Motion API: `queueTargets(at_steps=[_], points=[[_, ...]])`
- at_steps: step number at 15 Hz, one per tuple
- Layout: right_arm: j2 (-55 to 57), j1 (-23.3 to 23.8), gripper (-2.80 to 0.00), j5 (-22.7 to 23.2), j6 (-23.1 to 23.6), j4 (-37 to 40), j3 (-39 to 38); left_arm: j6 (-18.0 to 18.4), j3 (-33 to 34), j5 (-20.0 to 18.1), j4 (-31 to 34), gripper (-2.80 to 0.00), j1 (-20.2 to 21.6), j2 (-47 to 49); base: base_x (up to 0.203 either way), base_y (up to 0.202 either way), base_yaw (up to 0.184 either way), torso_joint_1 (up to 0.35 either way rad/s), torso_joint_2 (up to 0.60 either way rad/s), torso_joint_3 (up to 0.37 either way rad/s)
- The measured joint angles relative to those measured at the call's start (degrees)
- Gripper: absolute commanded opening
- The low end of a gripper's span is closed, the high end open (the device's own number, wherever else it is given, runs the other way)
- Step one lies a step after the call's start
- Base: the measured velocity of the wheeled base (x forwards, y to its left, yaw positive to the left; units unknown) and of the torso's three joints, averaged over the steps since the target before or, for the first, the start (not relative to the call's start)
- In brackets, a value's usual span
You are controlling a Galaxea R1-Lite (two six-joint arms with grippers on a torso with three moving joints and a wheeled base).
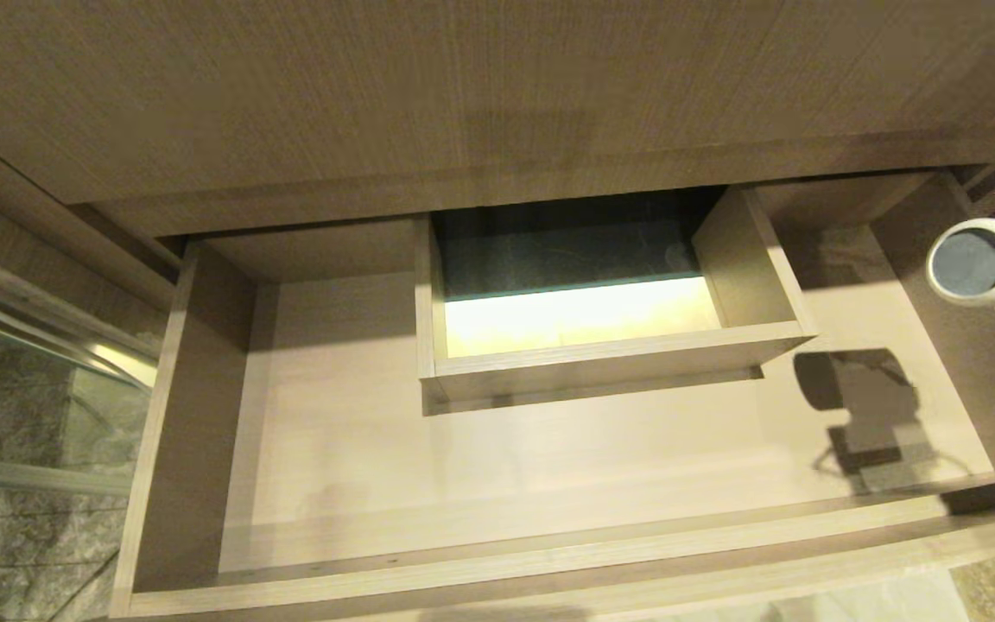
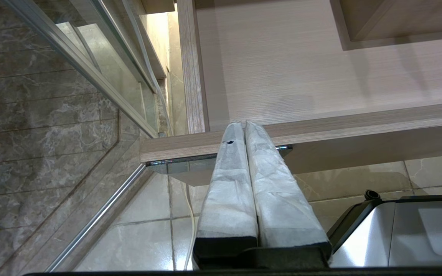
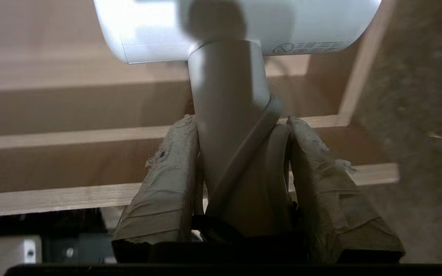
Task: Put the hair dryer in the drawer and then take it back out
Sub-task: Put it into the drawer
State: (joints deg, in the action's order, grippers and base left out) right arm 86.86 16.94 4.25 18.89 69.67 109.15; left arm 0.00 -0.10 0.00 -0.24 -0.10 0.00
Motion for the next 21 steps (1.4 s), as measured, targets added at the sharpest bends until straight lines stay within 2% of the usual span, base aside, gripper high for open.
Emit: queueTargets(at_steps=[3, 6, 14, 15, 18, 21], points=[[7.2, -1.2, -2.8, 0.0, 0.3, -1.4, 1.4, 0.0, 0.0, 0.0, 0.0, -2.8, 0.0, 0.0, 0.0, 0.0, 0.0, 0.0, 0.0, 0.0], [12.7, -2.4, -2.8, 0.0, 0.3, -7.4, 1.6, 0.0, 0.0, 0.0, 0.0, -2.8, 0.0, 0.0, 0.0, 0.0, 0.0, 0.0, 0.0, 0.0], [24.9, -4.1, -2.8, -0.7, 0.3, -29.5, 1.3, 0.0, 0.0, 0.0, 0.0, -2.8, 0.0, 0.0, 0.0, 0.0, 0.0, 0.0, 0.0, 0.0], [26.3, -4.3, -2.8, -1.7, 0.3, -33.5, 1.3, 0.0, 0.0, 0.0, 0.0, -2.8, 0.0, 0.0, 0.0, 0.0, 0.0, 0.0, 0.0, 0.0], [29.6, -4.7, -2.8, -8.6, 0.5, -43.9, -0.4, 0.0, 0.0, 0.0, 0.0, -2.8, 0.0, 0.0, 0.0, 0.0, 0.0, 0.0, 0.0, 0.0], [31.1, -5.0, -2.8, -10.4, 0.9, -52.9, -4.3, 0.0, 0.0, 0.0, 0.0, -2.8, 0.0, 0.0, 0.0, 0.0, 0.0, 0.0, 0.0, 0.0]])
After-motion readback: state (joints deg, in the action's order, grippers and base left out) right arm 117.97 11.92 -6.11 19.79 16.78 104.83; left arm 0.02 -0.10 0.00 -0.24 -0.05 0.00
